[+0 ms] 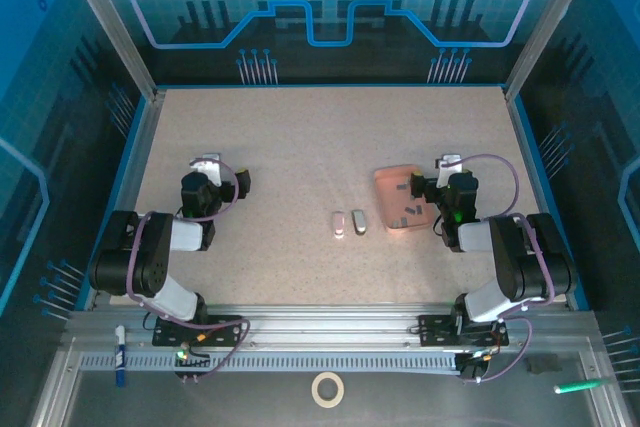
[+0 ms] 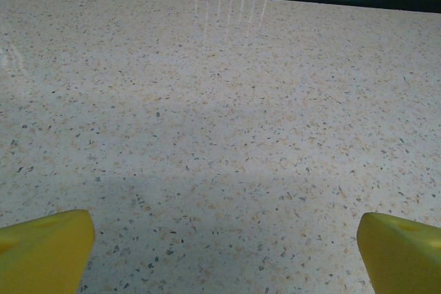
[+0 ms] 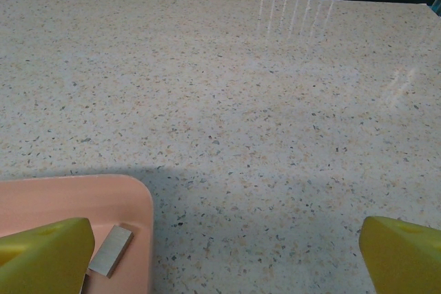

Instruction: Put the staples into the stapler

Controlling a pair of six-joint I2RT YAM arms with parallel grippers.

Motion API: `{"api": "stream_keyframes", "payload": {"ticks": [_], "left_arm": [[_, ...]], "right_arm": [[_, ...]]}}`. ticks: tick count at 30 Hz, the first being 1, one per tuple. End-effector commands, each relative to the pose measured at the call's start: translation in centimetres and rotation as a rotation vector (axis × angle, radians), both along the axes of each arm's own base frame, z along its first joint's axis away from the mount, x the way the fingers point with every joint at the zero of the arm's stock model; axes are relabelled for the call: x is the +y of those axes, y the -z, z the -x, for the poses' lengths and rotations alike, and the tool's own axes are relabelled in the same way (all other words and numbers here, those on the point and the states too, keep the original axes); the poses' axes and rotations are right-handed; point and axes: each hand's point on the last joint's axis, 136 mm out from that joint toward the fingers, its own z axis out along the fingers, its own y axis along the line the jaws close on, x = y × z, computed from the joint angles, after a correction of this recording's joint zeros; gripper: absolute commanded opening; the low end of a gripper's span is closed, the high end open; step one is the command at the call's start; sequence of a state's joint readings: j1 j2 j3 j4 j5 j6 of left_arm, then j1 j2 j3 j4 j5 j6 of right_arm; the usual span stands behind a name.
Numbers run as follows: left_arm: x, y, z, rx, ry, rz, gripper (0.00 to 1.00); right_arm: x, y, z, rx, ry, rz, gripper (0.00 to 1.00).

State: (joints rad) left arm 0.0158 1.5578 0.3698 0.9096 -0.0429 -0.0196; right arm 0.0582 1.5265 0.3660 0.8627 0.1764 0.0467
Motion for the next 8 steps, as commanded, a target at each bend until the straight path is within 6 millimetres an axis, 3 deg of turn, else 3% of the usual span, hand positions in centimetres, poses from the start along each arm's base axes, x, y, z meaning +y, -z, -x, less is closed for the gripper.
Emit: {"api": "stream_keyframes", "payload": {"ticks": [1,8], "left_arm": [[-0.52,-1.03,-0.49,-0.026,0.033,-0.004,0.99],[0.01,-1.13,-0.45,-0.034,0.009,0.000,0.99]], "right_arm": [[0.14,-1.43,-0.75,-0.052,0.003,0.016,1.00],[0.15,-1.37,-0.72,-0.051,-0.004,0.008,1.00]]}}
